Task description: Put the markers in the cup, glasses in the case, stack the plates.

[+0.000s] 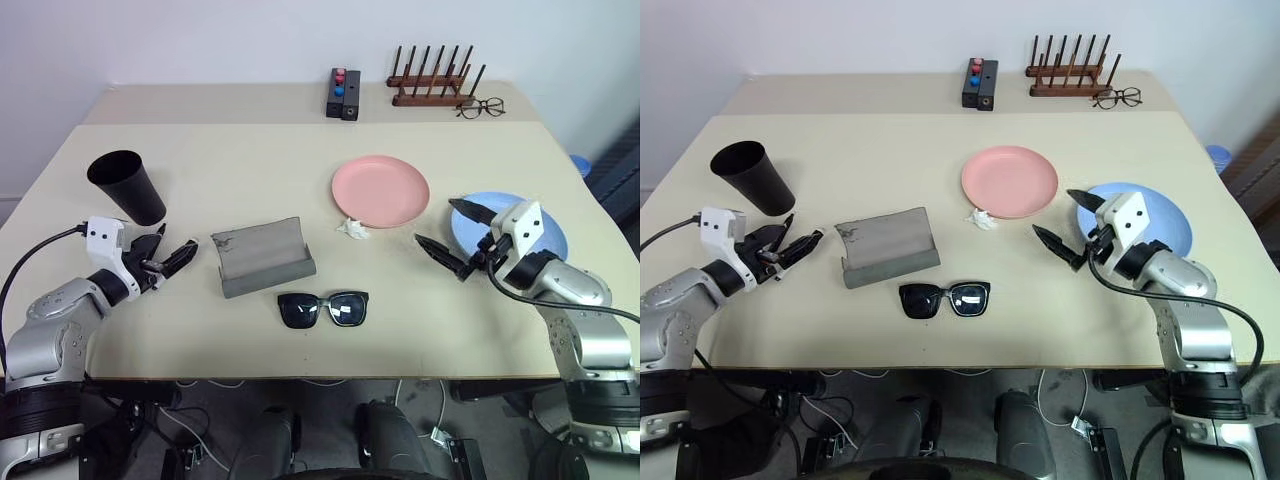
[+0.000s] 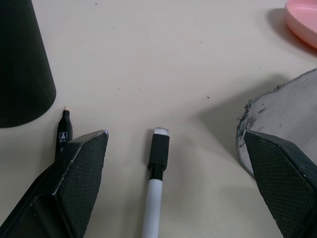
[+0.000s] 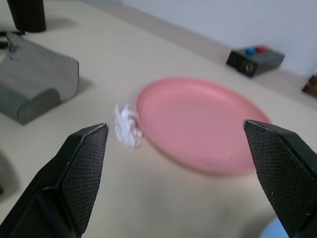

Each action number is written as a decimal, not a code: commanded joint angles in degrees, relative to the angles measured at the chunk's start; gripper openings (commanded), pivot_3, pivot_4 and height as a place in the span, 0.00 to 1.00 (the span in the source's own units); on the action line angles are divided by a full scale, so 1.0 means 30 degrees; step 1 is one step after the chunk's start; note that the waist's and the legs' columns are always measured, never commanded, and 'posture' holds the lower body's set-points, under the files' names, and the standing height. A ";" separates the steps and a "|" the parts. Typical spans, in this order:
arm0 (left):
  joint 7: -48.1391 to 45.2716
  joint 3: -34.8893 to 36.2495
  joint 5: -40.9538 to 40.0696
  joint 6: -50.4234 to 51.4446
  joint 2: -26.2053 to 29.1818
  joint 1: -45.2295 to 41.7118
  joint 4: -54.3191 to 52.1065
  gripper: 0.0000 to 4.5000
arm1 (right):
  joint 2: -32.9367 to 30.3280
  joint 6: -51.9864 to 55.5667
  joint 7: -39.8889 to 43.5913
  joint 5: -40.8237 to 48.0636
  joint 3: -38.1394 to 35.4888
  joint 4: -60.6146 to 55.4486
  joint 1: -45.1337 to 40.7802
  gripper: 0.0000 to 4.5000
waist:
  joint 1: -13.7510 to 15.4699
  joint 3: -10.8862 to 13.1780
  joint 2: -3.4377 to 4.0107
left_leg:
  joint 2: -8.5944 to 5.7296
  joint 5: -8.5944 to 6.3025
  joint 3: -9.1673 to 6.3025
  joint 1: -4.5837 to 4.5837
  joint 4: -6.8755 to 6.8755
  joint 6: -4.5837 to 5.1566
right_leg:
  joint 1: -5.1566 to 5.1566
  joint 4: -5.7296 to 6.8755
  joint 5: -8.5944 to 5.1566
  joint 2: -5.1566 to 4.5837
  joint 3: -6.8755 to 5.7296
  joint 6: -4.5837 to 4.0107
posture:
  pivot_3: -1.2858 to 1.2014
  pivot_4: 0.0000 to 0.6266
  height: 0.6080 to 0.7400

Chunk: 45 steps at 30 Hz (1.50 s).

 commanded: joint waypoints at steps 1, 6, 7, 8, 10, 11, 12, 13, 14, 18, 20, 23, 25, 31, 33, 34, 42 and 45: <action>0.0038 0.0385 -0.0041 -0.0439 0.0094 -0.0281 -0.0459 1.00 | -0.0142 -0.0304 0.0321 0.0357 -0.0126 -0.0747 -0.0659 0.99 | 0.0007 0.0000 0.0000 | 0.0000 0.0000 0.0000 0.0000 -0.0001 0.0000 | -0.0001 0.0000 0.0000 0.0000 0.0000 0.0000 | 0.52 0.24 1.00; 0.0373 0.0040 0.0332 -0.0963 -0.0509 -0.0545 0.0358 1.00 | -0.0012 -0.0073 -0.0133 0.0045 -0.0036 -0.1376 -0.0537 0.99 | 0.0144 0.0000 0.0000 | -0.0003 0.0002 0.0001 -0.0004 0.0001 -0.0004 | 0.0002 -0.0004 0.0000 -0.0003 -0.0001 0.0001 | 0.52 0.24 1.00; 0.0391 -0.0035 0.0379 -0.0955 -0.0539 -0.0594 0.0296 1.00 | 0.0033 0.0165 -0.0320 0.0022 0.0068 -0.1669 -0.0588 0.99 | 0.0140 0.0000 0.0000 | -0.0003 0.0002 0.0001 -0.0004 0.0001 -0.0003 | 0.0002 -0.0004 0.0000 -0.0003 -0.0001 0.0001 | 0.52 0.24 1.00; 0.0492 -0.0004 0.0364 -0.0838 -0.0532 -0.0771 0.0322 1.00 | 0.0017 0.0673 -0.0533 0.0098 0.0182 -0.2052 -0.0751 0.99 | 0.0140 0.0000 0.0000 | -0.0002 0.0003 0.0001 -0.0004 0.0000 -0.0006 | -0.0001 -0.0003 0.0000 -0.0002 0.0000 0.0001 | 0.52 0.24 1.00; 0.0491 0.0051 0.0393 -0.0845 -0.0418 -0.1247 0.0823 1.00 | -0.0140 0.1471 -0.0867 -0.0151 0.0571 -0.2385 -0.1305 0.99 | 0.0139 0.0000 0.0000 | -0.0001 0.0006 -0.0002 -0.0007 0.0000 -0.0010 | -0.0006 -0.0002 0.0000 0.0000 0.0000 0.0000 | 0.52 0.24 1.00; 0.0501 0.0080 0.0536 -0.1016 -0.0341 -0.1478 0.1265 1.00 | -0.0120 0.1782 -0.0984 -0.0177 0.0733 -0.2431 -0.1716 0.99 | 0.0120 0.0000 -0.0001 | -0.0001 0.0006 -0.0002 -0.0005 0.0001 -0.0010 | -0.0006 0.0002 0.0000 0.0001 -0.0001 0.0000 | 0.52 0.24 1.00; 0.0514 0.0098 0.0786 -0.1331 -0.0229 -0.1696 0.1791 1.00 | -0.0086 0.1972 -0.1083 -0.0345 0.1000 -0.2454 -0.2118 0.99 | 0.0100 0.0000 0.0000 | -0.0001 0.0004 -0.0001 -0.0004 0.0003 -0.0007 | -0.0007 0.0004 0.0002 0.0001 -0.0001 -0.0002 | 0.52 0.24 1.00; 0.0634 0.0093 0.0990 -0.1522 -0.0205 -0.1821 0.1976 1.00 | -0.0132 0.2167 -0.1158 -0.0524 0.1210 -0.2474 -0.2417 0.99 | 0.0058 0.0000 0.0000 | -0.0001 0.0006 -0.0001 -0.0002 0.0003 -0.0008 | -0.0009 0.0005 0.0008 0.0005 -0.0002 -0.0011 | 0.52 0.24 1.00; 0.0887 0.0161 0.1119 -0.1560 -0.0189 -0.1899 0.1996 1.00 | -0.0231 0.2598 -0.1362 -0.0909 0.1555 -0.2402 -0.2829 0.99 | 0.0040 0.0000 0.0000 | -0.0001 0.0006 -0.0001 -0.0001 0.0003 -0.0010 | -0.0015 0.0009 0.0009 0.0007 -0.0002 -0.0012 | 0.52 0.24 1.00; 0.1254 0.0870 0.1195 -0.1317 0.0421 -0.1816 0.2435 1.00 | 0.0018 0.4480 -0.1396 -0.1486 0.3156 -0.1993 -0.4626 0.99 | -0.0178 0.0002 -0.0004 | 0.0000 0.0038 -0.0001 -0.0026 -0.0007 -0.0067 | -0.0044 0.0004 0.0009 0.0006 -0.0003 -0.0012 | 0.52 0.24 1.00; 0.1555 0.1081 0.1237 -0.1098 0.0644 -0.1678 0.2435 1.00 | 0.0198 0.5574 -0.1017 -0.1043 0.3608 -0.1946 -0.5197 0.99 | -0.0234 0.0005 -0.0009 | 0.0001 0.0052 -0.0001 -0.0035 -0.0013 -0.0092 | -0.0056 0.0003 0.0009 0.0008 -0.0002 -0.0012 | 0.52 0.24 1.00; 0.1735 0.1235 0.1391 -0.0310 0.1257 -0.1072 0.1822 1.00 | 0.0504 0.6784 -0.0995 -0.1284 0.4755 -0.2624 -0.5870 0.99 | -0.0257 0.0006 -0.0008 | 0.0000 0.0044 0.0001 -0.0036 -0.0016 -0.0077 | -0.0054 0.0000 0.0009 0.0000 -0.0001 -0.0012 | 0.52 0.24 1.00; 0.1888 0.1397 0.1212 0.0271 0.1460 -0.0894 0.1616 1.00 | 0.0697 0.7120 -0.0811 -0.0959 0.4917 -0.2990 -0.5979 0.99 | -0.0268 0.0010 -0.0001 | 0.0000 0.0025 0.0002 -0.0037 -0.0019 -0.0044 | -0.0061 0.0001 0.0009 -0.0001 0.0002 -0.0012 | 0.52 0.24 1.00; 0.2936 0.1165 0.1224 0.2296 0.1875 -0.2282 0.2054 1.00 | 0.1508 0.7520 -0.1600 -0.1128 0.5021 -0.3338 -0.6260 0.99 | -0.0109 0.0016 -0.0022 | -0.0006 0.0011 -0.0019 -0.0039 -0.0013 -0.0018 | -0.0052 0.0006 0.0010 0.0002 -0.0003 -0.0012 | 0.52 0.24 1.00; 0.3018 0.0894 0.1654 0.2177 0.2048 -0.2835 0.2842 1.00 | 0.1786 0.7838 -0.1965 -0.1175 0.5221 -0.3692 -0.6221 0.99 | -0.0195 0.0016 -0.0022 | -0.0010 0.0017 -0.0019 -0.0039 -0.0014 -0.0030 | -0.0054 0.0006 0.0010 0.0002 -0.0004 -0.0011 | 0.52 0.24 1.00; 0.3107 0.0624 0.1914 0.2110 0.2072 -0.3096 0.3099 1.00 | 0.1803 0.7810 -0.2036 -0.1216 0.5204 -0.3842 -0.6039 0.99 | -0.0221 0.0017 -0.0020 | -0.0010 0.0026 -0.0019 -0.0040 -0.0018 -0.0046 | -0.0061 0.0006 0.0010 0.0003 -0.0003 -0.0011 | 0.52 0.24 1.00; 0.3527 -0.0605 0.2675 0.3148 0.1752 -0.5428 0.5093 1.00 | 0.1480 0.8422 -0.2656 -0.1171 0.4710 -0.5165 -0.4989 0.99 | -0.0253 0.0020 -0.0027 | -0.0010 0.0049 -0.0005 -0.0048 -0.0032 -0.0086 | -0.0082 0.0019 0.0011 0.0010 -0.0003 -0.0010 | 0.52 0.24 1.00; 0.3503 -0.1340 0.2837 0.3885 0.1483 -0.5864 0.4965 1.00 | 0.1366 0.8891 -0.2771 -0.1034 0.4628 -0.5792 -0.4569 0.99 | -0.0248 0.0019 -0.0027 | -0.0010 0.0051 -0.0005 -0.0050 -0.0032 -0.0090 | -0.0086 0.0021 0.0010 0.0011 -0.0003 -0.0010 | 0.52 0.24 1.00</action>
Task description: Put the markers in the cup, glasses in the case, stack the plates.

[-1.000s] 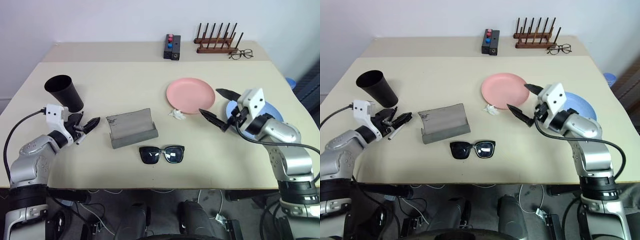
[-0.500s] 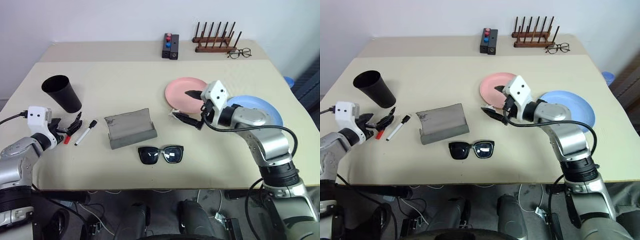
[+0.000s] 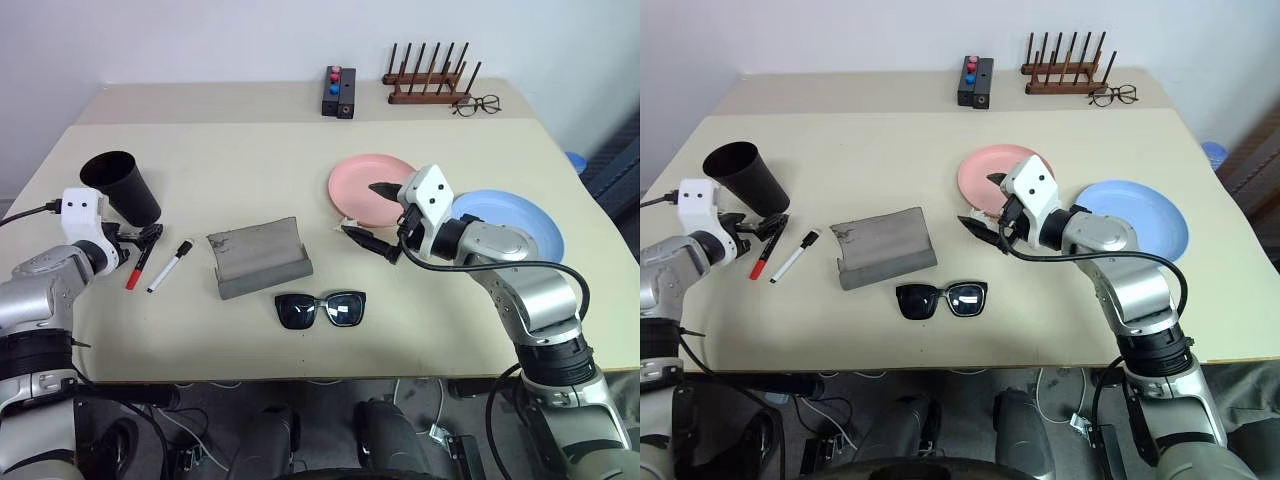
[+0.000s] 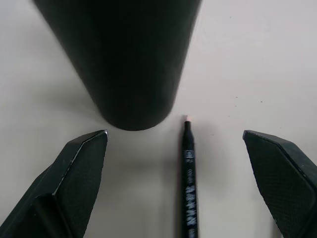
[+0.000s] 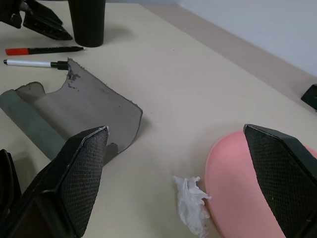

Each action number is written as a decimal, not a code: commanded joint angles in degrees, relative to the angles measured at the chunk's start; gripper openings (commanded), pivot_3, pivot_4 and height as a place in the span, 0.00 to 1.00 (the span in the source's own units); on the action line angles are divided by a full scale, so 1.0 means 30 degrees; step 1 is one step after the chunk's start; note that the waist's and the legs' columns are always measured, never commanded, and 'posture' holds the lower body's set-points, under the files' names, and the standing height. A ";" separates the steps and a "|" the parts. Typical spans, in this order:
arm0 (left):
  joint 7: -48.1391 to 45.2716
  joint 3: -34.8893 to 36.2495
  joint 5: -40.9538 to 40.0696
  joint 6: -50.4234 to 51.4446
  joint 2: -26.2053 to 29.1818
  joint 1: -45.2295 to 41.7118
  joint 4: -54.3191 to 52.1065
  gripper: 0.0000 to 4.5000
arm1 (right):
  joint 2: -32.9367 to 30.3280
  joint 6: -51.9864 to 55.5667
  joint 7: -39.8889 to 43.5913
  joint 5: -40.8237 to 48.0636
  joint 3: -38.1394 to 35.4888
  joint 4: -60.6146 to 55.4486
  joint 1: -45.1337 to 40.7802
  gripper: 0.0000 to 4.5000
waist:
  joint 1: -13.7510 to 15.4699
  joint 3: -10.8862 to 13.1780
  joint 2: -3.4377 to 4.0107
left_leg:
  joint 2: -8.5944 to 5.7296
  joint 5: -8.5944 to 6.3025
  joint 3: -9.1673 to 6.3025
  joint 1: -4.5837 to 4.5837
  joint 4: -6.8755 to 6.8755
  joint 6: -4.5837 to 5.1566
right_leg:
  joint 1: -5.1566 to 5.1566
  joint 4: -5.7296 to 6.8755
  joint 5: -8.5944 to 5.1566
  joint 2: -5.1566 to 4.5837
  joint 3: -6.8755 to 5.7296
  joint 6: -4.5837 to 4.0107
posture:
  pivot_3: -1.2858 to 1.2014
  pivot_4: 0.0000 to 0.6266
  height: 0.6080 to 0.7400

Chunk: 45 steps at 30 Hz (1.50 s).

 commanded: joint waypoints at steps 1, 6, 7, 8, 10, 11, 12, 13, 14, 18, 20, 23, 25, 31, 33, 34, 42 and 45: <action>-0.0070 -0.0650 0.0306 0.0748 -0.0111 -0.0541 -0.0423 1.00 | -0.0264 0.0383 -0.0201 0.0239 -0.0544 -0.1414 0.0306 0.99 | 0.0003 0.0000 0.0000 | 0.0000 0.0001 0.0000 -0.0001 0.0000 -0.0002 | 0.0001 0.0000 0.0000 0.0000 0.0000 0.0000 | 0.52 0.24 1.00; 0.0196 -0.1092 0.0474 0.1843 -0.0309 -0.0084 -0.1054 1.00 | -0.0524 0.0649 -0.0249 0.0263 -0.0780 -0.1709 0.0689 0.99 | -0.0043 0.0004 -0.0006 | 0.0000 0.0003 0.0002 -0.0005 0.0001 -0.0006 | -0.0007 0.0004 0.0000 0.0001 0.0001 0.0001 | 0.52 0.24 1.00; 0.0376 -0.1108 0.0620 0.1879 -0.0346 0.0110 -0.1082 1.00 | -0.0584 0.0676 -0.0257 0.0287 -0.0857 -0.1722 0.0744 0.99 | -0.0032 0.0004 -0.0006 | 0.0000 0.0003 0.0002 -0.0005 0.0000 -0.0006 | -0.0011 0.0008 0.0000 0.0000 0.0002 0.0001 | 0.52 0.24 1.00; 0.0562 -0.1052 0.0729 0.1931 -0.0400 0.0278 -0.1106 1.00 | -0.0650 0.0687 -0.0259 0.0298 -0.0911 -0.1730 0.0816 0.99 | -0.0029 0.0004 -0.0005 | 0.0001 0.0003 0.0002 -0.0003 0.0000 -0.0006 | -0.0009 0.0010 0.0000 0.0000 0.0002 0.0000 | 0.52 0.24 1.00; 0.0841 -0.0932 0.0860 0.2040 -0.0469 0.0483 -0.1026 1.00 | -0.0724 0.0636 -0.0285 0.0214 -0.0924 -0.1667 0.0917 0.99 | -0.0011 0.0004 -0.0005 | 0.0001 0.0003 0.0001 -0.0002 0.0000 -0.0006 | -0.0007 0.0011 0.0000 -0.0001 0.0003 0.0000 | 0.52 0.24 1.00; 0.0959 -0.0902 0.0908 0.2100 -0.0494 0.0573 -0.1025 0.95 | -0.0755 0.0615 -0.0289 0.0197 -0.0943 -0.1685 0.0969 1.00 | -0.0026 0.0004 -0.0006 | 0.0001 0.0003 0.0003 0.0000 0.0000 -0.0005 | -0.0007 0.0011 0.0000 -0.0002 0.0003 0.0000 | 0.52 0.24 1.00; 0.1066 -0.0898 0.0947 0.2224 -0.0526 0.0645 -0.1028 0.88 | -0.0782 0.0624 -0.0284 0.0223 -0.0973 -0.1715 0.1013 1.00 | -0.0006 0.0003 -0.0007 | 0.0000 0.0003 0.0003 0.0001 0.0000 -0.0005 | -0.0007 0.0011 0.0000 -0.0002 0.0004 0.0000 | 0.52 0.24 1.00; 0.1208 -0.0863 0.0996 0.2314 -0.0574 0.0696 -0.0955 0.80 | -0.0808 0.0607 -0.0306 0.0204 -0.0982 -0.1711 0.1056 1.00 | 0.0008 0.0003 -0.0004 | 0.0001 0.0002 0.0000 0.0000 0.0000 -0.0004 | -0.0005 0.0012 0.0000 -0.0002 0.0004 0.0000 | 0.52 0.24 1.00; 0.1311 -0.0836 0.1026 0.2386 -0.0615 0.0725 -0.0917 0.70 | -0.0832 0.0591 -0.0318 0.0193 -0.0992 -0.1698 0.1085 1.00 | 0.0010 0.0002 -0.0004 | 0.0000 0.0003 0.0003 0.0002 0.0000 -0.0005 | -0.0005 0.0012 0.0000 -0.0005 0.0004 0.0000 | 0.52 0.24 1.00; 0.1343 -0.0850 0.0953 0.2622 -0.0768 0.0867 -0.0790 0.25 | -0.0911 0.0588 -0.0340 0.0185 -0.1037 -0.1635 0.1095 1.00 | 0.0010 0.0002 -0.0003 | 0.0000 -0.0004 0.0002 0.0010 0.0001 0.0008 | 0.0003 0.0011 0.0000 -0.0005 0.0004 0.0001 | 0.52 0.24 1.00; 0.1347 -0.0813 0.0904 0.2719 -0.0803 0.0943 -0.0778 0.03 | -0.0917 0.0586 -0.0361 0.0169 -0.1029 -0.1631 0.1076 1.00 | 0.0004 0.0001 -0.0002 | 0.0001 -0.0004 0.0002 0.0013 0.0001 0.0007 | 0.0004 0.0013 0.0000 -0.0005 0.0004 0.0000 | 0.52 0.24 1.00; 0.0910 -0.0855 0.0725 0.3118 -0.0588 0.1298 -0.1291 0.01 | -0.0923 0.0541 -0.0342 0.0136 -0.0961 -0.1582 0.0998 1.00 | -0.0008 0.0000 -0.0001 | 0.0000 -0.0003 0.0002 0.0018 0.0001 0.0005 | 0.0007 0.0015 0.0000 -0.0005 0.0004 0.0000 | 0.52 0.24 1.00; 0.0329 -0.0984 0.0526 0.3513 -0.0204 0.1777 -0.2166 0.01 | -0.0940 0.0456 -0.0292 0.0101 -0.0939 -0.1447 0.0947 1.00 | -0.0024 0.0000 0.0000 | 0.0000 -0.0001 0.0004 0.0017 0.0000 0.0002 | 0.0006 0.0013 0.0000 -0.0007 0.0005 0.0000 | 0.52 0.24 1.00; -0.1857 -0.0712 0.0171 0.2913 0.1680 0.3689 -0.5642 0.01 | -0.0846 -0.0226 -0.0133 -0.0149 -0.0760 -0.0617 0.0762 1.00 | -0.0038 0.0004 0.0002 | -0.0001 -0.0006 0.0003 0.0011 -0.0021 0.0007 | -0.0014 -0.0006 0.0000 -0.0007 0.0035 -0.0001 | 0.52 0.24 1.00; -0.2006 -0.0365 0.0247 0.1679 0.1612 0.3617 -0.6108 0.01 | -0.0695 -0.0423 -0.0141 -0.0214 -0.0654 -0.0421 0.0653 1.00 | 0.0059 0.0012 -0.0007 | 0.0000 -0.0030 0.0000 0.0012 -0.0020 0.0052 | -0.0014 -0.0003 0.0000 -0.0007 0.0034 -0.0002 | 0.52 0.24 1.00; -0.2264 -0.0278 0.0365 0.0220 0.1455 0.3614 -0.6369 0.01 | -0.0603 -0.0512 -0.0147 -0.0249 -0.0587 -0.0335 0.0592 1.00 | 0.0083 0.0016 -0.0015 | 0.0000 -0.0035 -0.0018 0.0007 -0.0019 0.0061 | -0.0011 -0.0003 0.0000 -0.0005 0.0029 -0.0002 | 0.52 0.24 1.00; -0.1848 0.0325 0.1348 -0.8835 -0.0324 0.1500 -0.4887 0.01 | -0.0241 -0.1348 -0.0051 -0.0597 -0.0435 0.0274 0.0360 1.00 | 0.0032 0.0018 -0.0019 | -0.0002 0.0015 -0.0012 -0.0007 -0.0021 -0.0031 | -0.0015 -0.0025 0.0002 -0.0008 0.0027 -0.0006 | 0.52 0.24 1.00; -0.1477 0.0340 0.1907 -1.1620 -0.0537 0.0208 -0.3370 0.01 | -0.0178 -0.1516 -0.0083 -0.0680 -0.0456 0.0319 0.0408 1.00 | -0.0003 0.0021 -0.0023 | -0.0002 0.0016 -0.0002 -0.0018 -0.0021 -0.0031 | -0.0040 -0.0018 0.0003 -0.0003 0.0026 -0.0005 | 0.52 0.24 1.00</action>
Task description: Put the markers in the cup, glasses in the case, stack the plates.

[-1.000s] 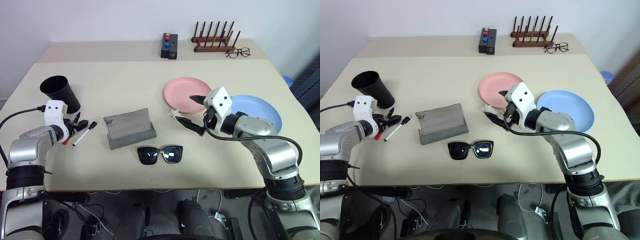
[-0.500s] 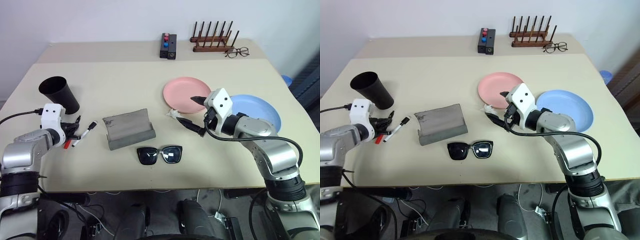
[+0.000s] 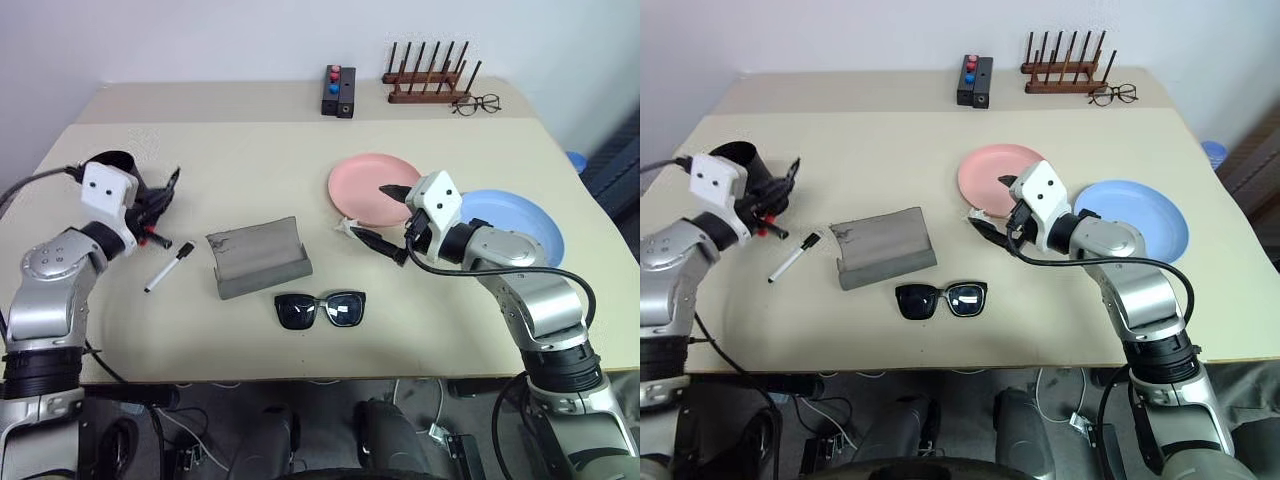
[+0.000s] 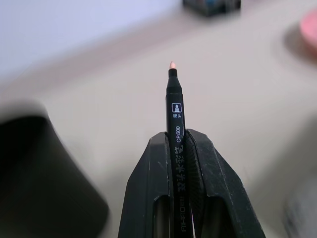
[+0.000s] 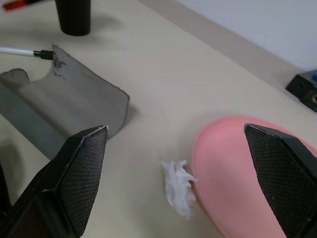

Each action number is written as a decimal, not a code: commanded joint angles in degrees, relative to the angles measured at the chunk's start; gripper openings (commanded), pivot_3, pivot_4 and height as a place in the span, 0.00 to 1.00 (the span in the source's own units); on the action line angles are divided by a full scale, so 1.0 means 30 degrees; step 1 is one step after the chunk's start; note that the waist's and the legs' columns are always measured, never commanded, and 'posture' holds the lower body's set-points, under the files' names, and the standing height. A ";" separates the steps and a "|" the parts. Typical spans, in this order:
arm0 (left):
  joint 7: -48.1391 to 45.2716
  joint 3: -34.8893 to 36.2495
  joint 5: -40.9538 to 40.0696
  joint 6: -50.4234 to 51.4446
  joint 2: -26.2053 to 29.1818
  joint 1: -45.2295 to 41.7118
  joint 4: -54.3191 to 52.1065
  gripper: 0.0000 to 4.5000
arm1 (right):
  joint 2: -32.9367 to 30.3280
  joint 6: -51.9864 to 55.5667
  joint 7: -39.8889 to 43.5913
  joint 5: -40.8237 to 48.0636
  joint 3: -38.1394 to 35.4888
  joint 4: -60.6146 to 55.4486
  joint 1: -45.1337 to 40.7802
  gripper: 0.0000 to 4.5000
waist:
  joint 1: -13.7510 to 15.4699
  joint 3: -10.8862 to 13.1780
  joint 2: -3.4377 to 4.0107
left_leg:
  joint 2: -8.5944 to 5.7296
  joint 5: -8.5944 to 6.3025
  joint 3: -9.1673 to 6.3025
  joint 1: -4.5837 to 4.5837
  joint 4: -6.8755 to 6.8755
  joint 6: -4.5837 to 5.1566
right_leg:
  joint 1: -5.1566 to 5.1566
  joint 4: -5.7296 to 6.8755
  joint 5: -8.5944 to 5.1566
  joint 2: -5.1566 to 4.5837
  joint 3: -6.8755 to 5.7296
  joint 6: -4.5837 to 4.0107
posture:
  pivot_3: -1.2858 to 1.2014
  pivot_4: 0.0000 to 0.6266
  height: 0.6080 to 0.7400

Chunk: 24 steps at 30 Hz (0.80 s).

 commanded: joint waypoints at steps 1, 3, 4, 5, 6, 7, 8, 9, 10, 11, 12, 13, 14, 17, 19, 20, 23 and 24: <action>0.0781 0.0915 0.0791 -0.3628 -0.0009 -0.1394 0.1403 0.01 | 0.0175 -0.0571 -0.0024 -0.0097 -0.0144 -0.0325 -0.0210 1.00 | 0.0014 0.0000 0.0000 | 0.0000 0.0000 0.0001 -0.0004 0.0000 0.0000 | -0.0009 0.0004 0.0000 0.0003 -0.0001 0.0000 | 0.52 0.24 1.00; 0.0739 0.1309 0.0403 -0.4654 0.0124 -0.3123 0.3413 0.01 | 0.0267 -0.0694 -0.0088 -0.0106 -0.0185 -0.0341 -0.0248 1.00 | 0.0022 0.0001 -0.0003 | 0.0000 0.0001 0.0006 -0.0006 0.0000 0.0001 | -0.0011 0.0005 0.0001 0.0004 -0.0001 0.0001 | 0.52 0.24 1.00; 0.0781 0.1535 0.0333 -0.5386 0.0233 -0.4043 0.4615 0.01 | 0.0312 -0.0718 -0.0116 -0.0075 -0.0236 -0.0345 -0.0276 1.00 | 0.0031 0.0007 -0.0015 | -0.0001 0.0001 0.0005 -0.0012 0.0002 0.0002 | -0.0014 0.0008 0.0001 0.0006 -0.0003 0.0002 | 0.52 0.24 1.00; 0.0641 0.1611 0.0356 -0.6095 0.0404 -0.4856 0.5799 0.01 | 0.0341 -0.0756 -0.0126 -0.0064 -0.0270 -0.0344 -0.0275 1.00 | 0.0034 0.0014 -0.0029 | -0.0002 0.0002 0.0005 -0.0019 0.0011 0.0003 | -0.0027 0.0024 0.0001 0.0015 -0.0013 0.0003 | 0.52 0.24 1.00; 0.0317 0.1629 0.0352 -0.6630 0.0546 -0.5560 0.6859 0.01 | 0.0355 -0.0796 -0.0125 -0.0082 -0.0274 -0.0331 -0.0275 1.00 | 0.0031 0.0016 -0.0032 | -0.0003 0.0003 0.0005 -0.0043 0.0022 0.0003 | -0.0051 0.0035 0.0002 0.0025 -0.0023 0.0004 | 0.52 0.24 1.00; -0.0072 0.1753 0.0154 -0.7194 0.0570 -0.6332 0.7943 0.01 | 0.0373 -0.0842 -0.0108 -0.0082 -0.0273 -0.0312 -0.0262 1.00 | 0.0027 0.0016 -0.0032 | -0.0007 0.0005 0.0006 -0.0065 0.0036 -0.0001 | -0.0069 0.0043 0.0003 0.0035 -0.0025 0.0006 | 0.52 0.24 1.00; 0.0012 0.1803 0.0300 -0.7819 0.0656 -0.7033 0.9033 0.01 | 0.0396 -0.0876 -0.0104 -0.0092 -0.0263 -0.0307 -0.0252 1.00 | 0.0022 0.0015 -0.0032 | -0.0016 0.0009 0.0008 -0.0089 0.0045 -0.0006 | -0.0088 0.0046 0.0004 0.0040 -0.0026 0.0007 | 0.52 0.24 1.00; 0.0304 0.1784 0.0646 -0.8608 0.0775 -0.7636 1.0061 0.01 | 0.0408 -0.0906 -0.0103 -0.0116 -0.0253 -0.0319 -0.0239 1.00 | 0.0018 0.0015 -0.0032 | -0.0020 0.0010 0.0012 -0.0115 0.0051 -0.0006 | -0.0118 0.0052 0.0005 0.0039 -0.0028 0.0009 | 0.52 0.24 1.00; 0.0471 0.1973 0.0565 -0.8984 0.0763 -0.8247 1.1038 0.01 | 0.0413 -0.0894 -0.0093 -0.0092 -0.0275 -0.0346 -0.0238 1.00 | 0.0010 0.0015 -0.0032 | -0.0029 0.0010 0.0014 -0.0151 0.0066 -0.0004 | -0.0155 0.0060 0.0006 0.0036 -0.0027 0.0011 | 0.52 0.24 1.00; 0.0639 0.2164 0.0462 -0.9282 0.0778 -0.8768 1.2007 0.01 | 0.0427 -0.0854 -0.0091 -0.0042 -0.0313 -0.0376 -0.0259 1.00 | 0.0006 0.0015 -0.0033 | -0.0034 0.0011 0.0015 -0.0174 0.0071 -0.0003 | -0.0177 0.0061 0.0006 0.0035 -0.0027 0.0012 | 0.52 0.24 1.00; 0.0582 0.2284 0.0355 -0.9738 0.0788 -0.9156 1.2864 0.01 | 0.0431 -0.0825 -0.0093 -0.0004 -0.0346 -0.0407 -0.0272 1.00 | -0.0009 0.0014 -0.0035 | -0.0036 0.0011 0.0015 -0.0189 0.0079 -0.0003 | -0.0190 0.0066 0.0007 0.0035 -0.0027 0.0013 | 0.52 0.24 1.00; 0.0259 0.2402 0.0127 -1.0060 0.0734 -0.9448 1.3636 0.01 | 0.0426 -0.0826 -0.0085 0.0014 -0.0360 -0.0421 -0.0273 1.00 | -0.0034 0.0014 -0.0035 | -0.0036 0.0011 0.0016 -0.0201 0.0082 -0.0002 | -0.0203 0.0067 0.0007 0.0038 -0.0029 0.0014 | 0.52 0.24 1.00; 0.0006 0.2613 -0.0150 -1.0288 0.0625 -0.9693 1.4366 0.01 | 0.0435 -0.0815 -0.0087 0.0035 -0.0373 -0.0422 -0.0274 1.00 | -0.0048 0.0014 -0.0035 | -0.0036 0.0012 0.0020 -0.0201 0.0083 -0.0002 | -0.0208 0.0072 0.0007 0.0038 -0.0029 0.0014 | 0.52 0.24 1.00; -0.1209 0.3486 -0.1340 -1.0929 0.0203 -1.0222 1.6090 0.01 | 0.0438 -0.0799 -0.0088 0.0077 -0.0406 -0.0482 -0.0251 1.00 | -0.0029 0.0016 -0.0039 | -0.0035 0.0013 0.0021 -0.0206 0.0086 -0.0001 | -0.0214 0.0077 0.0007 0.0042 -0.0031 0.0014 | 0.52 0.24 1.00; -0.2122 0.4072 -0.2071 -1.1704 -0.0074 -1.0301 1.6905 0.01 | 0.0418 -0.0745 -0.0065 0.0134 -0.0440 -0.0542 -0.0245 1.00 | -0.0030 0.0017 -0.0044 | -0.0035 0.0013 0.0021 -0.0213 0.0095 0.0000 | -0.0214 0.0078 0.0007 0.0043 -0.0031 0.0015 | 0.52 0.24 1.00; -0.2185 0.4168 -0.2079 -1.2173 -0.0136 -1.0260 1.7367 0.01 | 0.0406 -0.0694 -0.0061 0.0168 -0.0460 -0.0585 -0.0247 1.00 | -0.0028 0.0017 -0.0046 | -0.0035 0.0013 0.0021 -0.0214 0.0098 0.0001 | -0.0214 0.0078 0.0008 0.0043 -0.0032 0.0016 | 0.52 0.24 1.00; -0.3720 0.4677 -0.2866 -1.2641 -0.0379 -1.0310 1.8084 0.01 | 0.0296 -0.0548 -0.0038 0.0236 -0.0548 -0.0737 -0.0224 1.00 | -0.0034 0.0018 -0.0052 | -0.0035 0.0013 0.0021 -0.0215 0.0101 0.0001 | -0.0214 0.0082 0.0008 0.0046 -0.0032 0.0016 | 0.52 0.24 1.00; -0.3652 0.4596 -0.2643 -1.3066 -0.0308 -1.0289 1.8316 0.01 | 0.0257 -0.0457 -0.0035 0.0287 -0.0603 -0.0813 -0.0204 1.00 | -0.0035 0.0022 -0.0061 | -0.0034 0.0013 0.0020 -0.0216 0.0102 0.0001 | -0.0215 0.0082 0.0008 0.0046 -0.0032 0.0016 | 0.52 0.24 1.00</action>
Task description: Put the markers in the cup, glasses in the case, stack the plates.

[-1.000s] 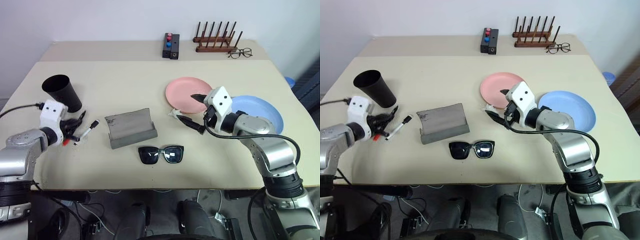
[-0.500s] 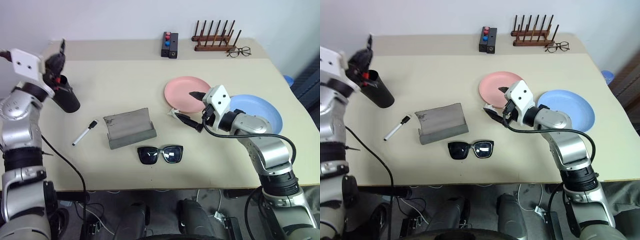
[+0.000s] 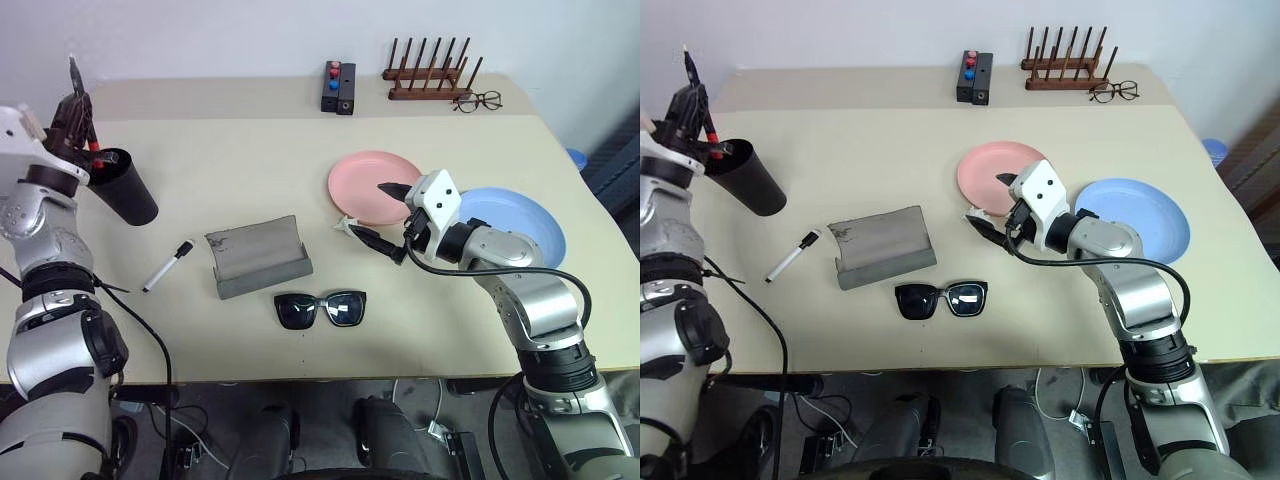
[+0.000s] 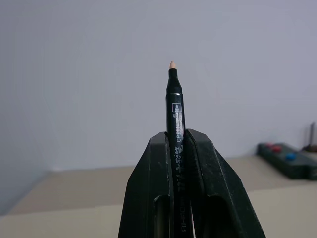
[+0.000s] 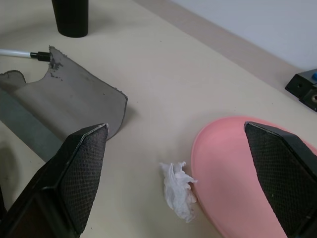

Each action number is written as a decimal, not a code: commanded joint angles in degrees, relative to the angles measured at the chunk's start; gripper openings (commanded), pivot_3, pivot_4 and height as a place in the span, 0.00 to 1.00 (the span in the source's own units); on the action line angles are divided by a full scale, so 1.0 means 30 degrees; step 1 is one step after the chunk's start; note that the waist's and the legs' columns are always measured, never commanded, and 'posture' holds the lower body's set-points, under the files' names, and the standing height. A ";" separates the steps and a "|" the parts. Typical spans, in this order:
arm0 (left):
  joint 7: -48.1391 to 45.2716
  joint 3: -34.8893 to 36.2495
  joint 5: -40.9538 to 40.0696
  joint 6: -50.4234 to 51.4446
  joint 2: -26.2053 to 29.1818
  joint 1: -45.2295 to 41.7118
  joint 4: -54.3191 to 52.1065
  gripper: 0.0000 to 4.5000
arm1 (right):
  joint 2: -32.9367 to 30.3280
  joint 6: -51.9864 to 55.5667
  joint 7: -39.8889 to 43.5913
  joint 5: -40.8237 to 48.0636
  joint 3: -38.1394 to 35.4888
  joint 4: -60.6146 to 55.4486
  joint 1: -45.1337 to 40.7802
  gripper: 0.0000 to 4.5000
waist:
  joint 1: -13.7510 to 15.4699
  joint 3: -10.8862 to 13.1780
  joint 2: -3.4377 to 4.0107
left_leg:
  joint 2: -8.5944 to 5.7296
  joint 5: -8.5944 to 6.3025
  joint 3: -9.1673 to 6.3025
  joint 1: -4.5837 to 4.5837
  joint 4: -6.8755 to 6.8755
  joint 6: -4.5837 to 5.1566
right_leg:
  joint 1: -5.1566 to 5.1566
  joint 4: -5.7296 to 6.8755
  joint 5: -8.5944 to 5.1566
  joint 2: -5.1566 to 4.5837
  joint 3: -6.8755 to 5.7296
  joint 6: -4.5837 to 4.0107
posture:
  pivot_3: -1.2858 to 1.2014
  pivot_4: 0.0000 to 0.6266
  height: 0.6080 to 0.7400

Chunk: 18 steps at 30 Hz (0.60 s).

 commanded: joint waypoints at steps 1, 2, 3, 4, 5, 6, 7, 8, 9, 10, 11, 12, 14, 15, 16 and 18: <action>-0.0638 0.0497 -0.0321 -0.1350 0.0486 -0.0463 0.0401 0.01 | -0.0193 0.0085 -0.0004 0.0264 -0.0569 -0.1035 -0.0140 1.00 | 0.0002 0.0004 -0.0010 | 0.0001 0.0000 0.0000 0.0000 0.0001 0.0000 | -0.0001 0.0000 0.0000 0.0002 0.0000 0.0000 | 0.52 0.24 1.00; -0.0660 0.0595 -0.0337 -0.1521 0.0610 -0.0446 0.0739 0.01 | -0.0249 0.0172 0.0008 0.0296 -0.0625 -0.1138 -0.0077 1.00 | -0.0002 0.0004 -0.0010 | 0.0001 0.0000 0.0000 0.0000 0.0001 0.0000 | 0.0000 0.0001 0.0000 0.0002 0.0000 0.0000 | 0.52 0.24 1.00; -0.0507 0.0658 -0.0279 -0.1745 0.0743 -0.0398 0.1074 0.01 | -0.0307 0.0284 0.0015 0.0326 -0.0670 -0.1239 0.0003 1.00 | -0.0009 0.0004 -0.0010 | 0.0001 0.0000 0.0000 0.0000 0.0001 0.0000 | -0.0001 0.0003 0.0000 0.0002 0.0000 0.0000 | 0.52 0.24 1.00; -0.0429 0.0665 -0.0189 -0.1930 0.0833 -0.0354 0.1321 0.01 | -0.0368 0.0372 0.0021 0.0342 -0.0712 -0.1335 0.0073 1.00 | -0.0025 0.0004 -0.0010 | 0.0002 0.0000 0.0000 0.0000 0.0001 0.0000 | -0.0004 0.0003 0.0000 0.0004 0.0000 0.0000 | 0.52 0.24 1.00; -0.0262 0.0574 0.0027 -0.2258 0.0926 -0.0281 0.1552 0.01 | -0.0402 0.0468 0.0021 0.0381 -0.0755 -0.1437 0.0131 1.00 | -0.0025 0.0004 -0.0010 | 0.0004 0.0000 -0.0001 0.0000 0.0001 0.0000 | -0.0006 0.0005 0.0000 0.0005 0.0000 0.0000 | 0.52 0.24 1.00; -0.0174 0.0547 0.0121 -0.2473 0.0984 -0.0245 0.1748 0.01 | -0.0434 0.0584 0.0013 0.0423 -0.0793 -0.1538 0.0175 1.00 | -0.0021 0.0002 -0.0014 | 0.0006 0.0000 0.0000 0.0000 0.0000 0.0000 | -0.0007 0.0007 0.0000 0.0008 0.0001 0.0000 | 0.52 0.24 1.00; -0.0239 0.0566 0.0095 -0.2579 0.1007 -0.0239 0.1899 0.01 | -0.0473 0.0679 0.0010 0.0459 -0.0828 -0.1640 0.0211 1.00 | -0.0012 0.0001 -0.0015 | 0.0007 0.0000 -0.0001 0.0000 0.0000 0.0000 | -0.0006 0.0007 0.0000 0.0011 0.0001 0.0000 | 0.52 0.24 1.00; -0.0236 0.0504 0.0198 -0.2770 0.1060 -0.0201 0.2073 0.01 | -0.0509 0.0760 0.0013 0.0497 -0.0856 -0.1716 0.0231 1.00 | -0.0002 0.0001 -0.0016 | 0.0006 0.0000 0.0001 0.0000 0.0003 0.0000 | -0.0006 0.0010 0.0000 0.0009 0.0000 0.0000 | 0.52 0.24 1.00; -0.0144 0.0457 0.0302 -0.2949 0.1103 -0.0188 0.2217 0.01 | -0.0537 0.0828 0.0017 0.0533 -0.0886 -0.1771 0.0246 1.00 | -0.0001 0.0000 -0.0017 | 0.0006 0.0000 0.0001 0.0000 0.0004 0.0000 | -0.0006 0.0011 0.0000 0.0010 0.0000 0.0001 | 0.52 0.24 1.00; -0.0051 0.0553 0.0223 -0.2947 0.1114 -0.0256 0.2359 0.01 | -0.0570 0.0913 0.0028 0.0575 -0.0915 -0.1822 0.0259 1.00 | 0.0001 0.0000 -0.0017 | 0.0006 0.0000 0.0000 0.0000 0.0005 0.0000 | -0.0005 0.0013 0.0000 0.0010 0.0000 0.0001 | 0.52 0.24 1.00; -0.0003 0.0548 0.0254 -0.3081 0.1112 -0.0304 0.2499 0.01 | -0.0601 0.0999 0.0034 0.0619 -0.0936 -0.1881 0.0265 1.00 | 0.0003 0.0000 -0.0017 | 0.0006 0.0000 0.0001 0.0000 0.0005 0.0000 | -0.0006 0.0014 0.0001 0.0010 0.0000 0.0001 | 0.52 0.24 1.00; 0.0009 0.0544 0.0253 -0.3172 0.1101 -0.0347 0.2589 0.01 | -0.0635 0.1065 0.0038 0.0663 -0.0960 -0.1933 0.0276 1.00 | 0.0002 0.0000 -0.0017 | 0.0006 0.0000 0.0000 0.0000 0.0006 0.0001 | -0.0005 0.0015 0.0001 0.0010 0.0000 0.0000 | 0.52 0.24 1.00; 0.0008 0.0463 0.0286 -0.3043 0.1007 -0.0480 0.2830 0.01 | -0.0668 0.1279 0.0038 0.0762 -0.0961 -0.2048 0.0279 1.00 | 0.0006 0.0000 -0.0017 | 0.0006 0.0000 0.0001 0.0000 0.0006 0.0001 | -0.0005 0.0017 0.0001 0.0011 0.0000 0.0001 | 0.52 0.24 1.00; 0.0034 0.0498 0.0230 -0.2961 0.0958 -0.0579 0.2933 0.01 | -0.0668 0.1373 0.0038 0.0801 -0.0966 -0.2130 0.0294 1.00 | 0.0004 -0.0001 -0.0019 | 0.0006 0.0001 0.0000 0.0000 0.0007 0.0001 | -0.0006 0.0018 0.0000 0.0010 0.0000 0.0001 | 0.52 0.24 1.00; 0.0110 0.0462 0.0272 -0.2911 0.0939 -0.0719 0.3045 0.01 | -0.0655 0.1497 0.0028 0.0843 -0.0959 -0.2222 0.0314 1.00 | 0.0002 -0.0003 -0.0021 | 0.0006 0.0001 0.0000 0.0000 0.0008 0.0001 | -0.0006 0.0018 0.0001 0.0011 0.0000 0.0001 | 0.52 0.24 1.00; 0.0308 0.0416 0.0352 -0.2948 0.0944 -0.0972 0.3214 0.01 | -0.0674 0.1635 -0.0007 0.0888 -0.0947 -0.2405 0.0386 1.00 | 0.0006 -0.0004 -0.0025 | 0.0005 0.0001 0.0000 0.0000 0.0009 0.0001 | -0.0006 0.0019 0.0001 0.0012 0.0000 0.0001 | 0.52 0.24 1.00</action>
